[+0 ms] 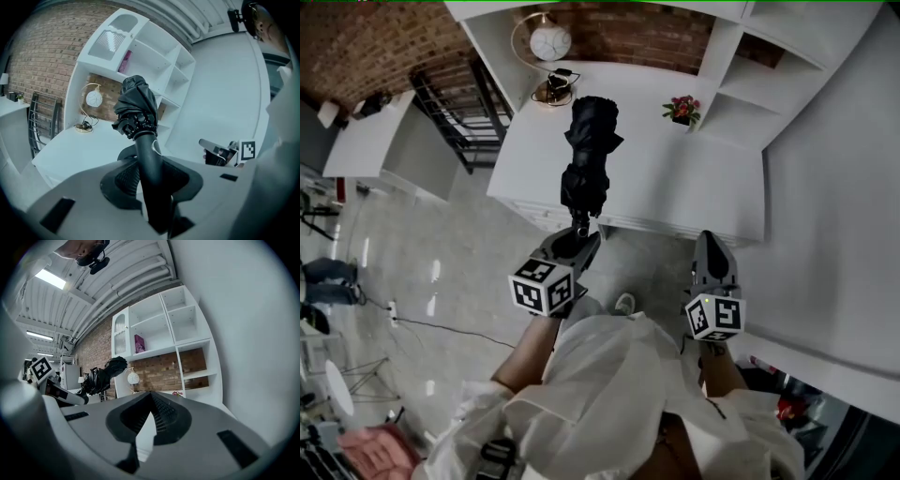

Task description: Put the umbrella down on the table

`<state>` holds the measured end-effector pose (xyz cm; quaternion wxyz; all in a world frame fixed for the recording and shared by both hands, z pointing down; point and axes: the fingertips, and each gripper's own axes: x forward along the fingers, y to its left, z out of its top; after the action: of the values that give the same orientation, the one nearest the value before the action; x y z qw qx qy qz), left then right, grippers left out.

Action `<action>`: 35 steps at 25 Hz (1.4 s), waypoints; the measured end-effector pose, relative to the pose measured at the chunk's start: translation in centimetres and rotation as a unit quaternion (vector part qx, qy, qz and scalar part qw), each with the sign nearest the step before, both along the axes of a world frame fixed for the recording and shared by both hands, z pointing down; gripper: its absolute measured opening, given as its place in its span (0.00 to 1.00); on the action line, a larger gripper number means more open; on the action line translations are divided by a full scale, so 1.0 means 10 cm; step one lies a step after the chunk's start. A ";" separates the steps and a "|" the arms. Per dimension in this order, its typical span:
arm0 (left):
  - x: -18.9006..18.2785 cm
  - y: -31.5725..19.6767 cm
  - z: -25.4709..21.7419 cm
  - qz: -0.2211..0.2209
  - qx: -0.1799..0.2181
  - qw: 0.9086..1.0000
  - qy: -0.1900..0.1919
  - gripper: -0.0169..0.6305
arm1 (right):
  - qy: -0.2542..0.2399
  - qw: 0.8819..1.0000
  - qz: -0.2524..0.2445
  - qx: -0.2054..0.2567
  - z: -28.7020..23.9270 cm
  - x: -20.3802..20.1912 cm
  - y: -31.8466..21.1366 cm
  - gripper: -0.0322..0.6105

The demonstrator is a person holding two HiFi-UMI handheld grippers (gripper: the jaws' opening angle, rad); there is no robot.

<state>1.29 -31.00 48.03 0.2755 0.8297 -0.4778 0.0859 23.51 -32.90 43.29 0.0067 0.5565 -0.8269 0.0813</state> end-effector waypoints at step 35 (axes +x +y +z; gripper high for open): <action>-0.62 -2.00 0.62 0.046 -0.055 0.997 0.017 0.23 | 0.032 0.999 0.025 -0.017 0.16 -0.87 -1.98 0.08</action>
<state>-4.96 -50.99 54.27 0.3244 0.8361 -0.4285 0.1101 14.83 -52.71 44.90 0.0404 0.5790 -0.8106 0.0775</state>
